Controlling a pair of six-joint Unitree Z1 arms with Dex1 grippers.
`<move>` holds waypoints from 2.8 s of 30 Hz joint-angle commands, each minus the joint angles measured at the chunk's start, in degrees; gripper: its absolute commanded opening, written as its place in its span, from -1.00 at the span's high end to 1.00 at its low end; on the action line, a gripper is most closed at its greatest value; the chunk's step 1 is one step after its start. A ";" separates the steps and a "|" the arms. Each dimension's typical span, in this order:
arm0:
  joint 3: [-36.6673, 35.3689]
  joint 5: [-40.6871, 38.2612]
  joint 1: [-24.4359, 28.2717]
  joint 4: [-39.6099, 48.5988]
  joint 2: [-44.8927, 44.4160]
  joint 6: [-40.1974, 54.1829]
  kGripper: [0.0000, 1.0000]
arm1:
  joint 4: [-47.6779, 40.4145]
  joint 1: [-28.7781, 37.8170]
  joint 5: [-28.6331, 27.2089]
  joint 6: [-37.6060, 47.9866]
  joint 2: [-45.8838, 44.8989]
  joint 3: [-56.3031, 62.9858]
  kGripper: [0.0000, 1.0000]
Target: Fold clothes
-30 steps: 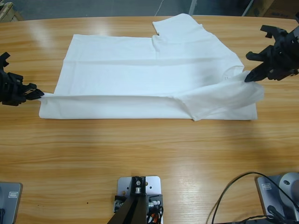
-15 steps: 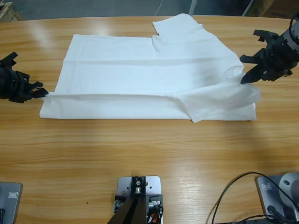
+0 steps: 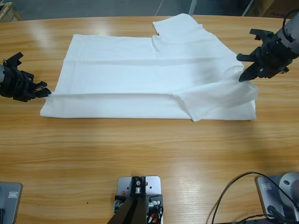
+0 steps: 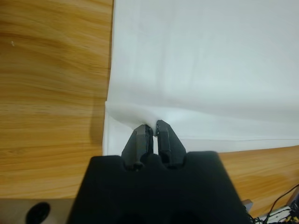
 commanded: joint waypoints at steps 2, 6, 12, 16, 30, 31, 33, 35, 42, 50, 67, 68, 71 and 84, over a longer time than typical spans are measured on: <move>0.05 -0.25 0.63 -0.96 3.52 0.84 1.00 | 0.15 -0.98 -1.67 -0.66 4.27 0.08 1.00; 0.10 -0.06 0.66 -0.96 4.26 1.01 1.00 | -0.15 -0.98 -2.32 -0.97 5.27 0.01 1.00; 0.03 0.03 0.89 -0.96 5.07 1.64 1.00 | -0.78 -0.98 -3.60 -1.41 6.84 0.08 1.00; 0.03 0.17 1.26 -1.01 5.44 2.14 1.00 | -1.33 -0.98 -3.89 -1.59 7.95 0.08 1.00; -1.25 0.73 1.31 -1.57 7.74 3.12 1.00 | -1.73 -0.98 -4.52 -1.85 9.97 -0.20 1.00; -1.38 0.73 1.31 -1.57 7.86 3.12 1.00 | -1.73 -0.98 -4.62 -1.85 10.07 -0.27 1.00; -1.57 0.82 1.31 -1.57 8.20 3.30 1.00 | -1.73 -0.98 -4.82 -1.85 10.23 -0.34 1.00; -1.73 0.91 1.31 -1.57 8.51 3.44 1.00 | -1.70 -0.98 -5.06 -1.85 10.55 -0.57 1.00; -2.40 1.00 1.31 -1.57 9.62 3.91 1.00 | -1.64 -0.98 -5.43 -1.85 10.99 -0.89 1.00; -2.96 1.68 1.31 -1.57 10.34 4.09 1.00 | -1.64 -0.98 -5.82 -1.85 11.25 -0.97 1.00; -2.94 3.81 1.31 -1.40 8.97 4.70 -0.93 | -1.29 -0.98 -5.78 -1.85 11.88 -1.68 1.00; -2.87 3.83 1.31 -1.38 8.92 4.76 -0.93 | -0.38 -0.98 -5.73 -1.85 12.46 -2.56 0.88; -2.78 3.90 1.31 -1.26 8.67 4.97 -0.93 | 2.98 -0.98 -6.38 -1.87 13.87 -5.56 -0.99; -1.50 4.41 1.31 -0.96 6.63 5.11 -0.93 | 4.12 -0.98 -8.56 -1.92 11.44 -6.07 -1.00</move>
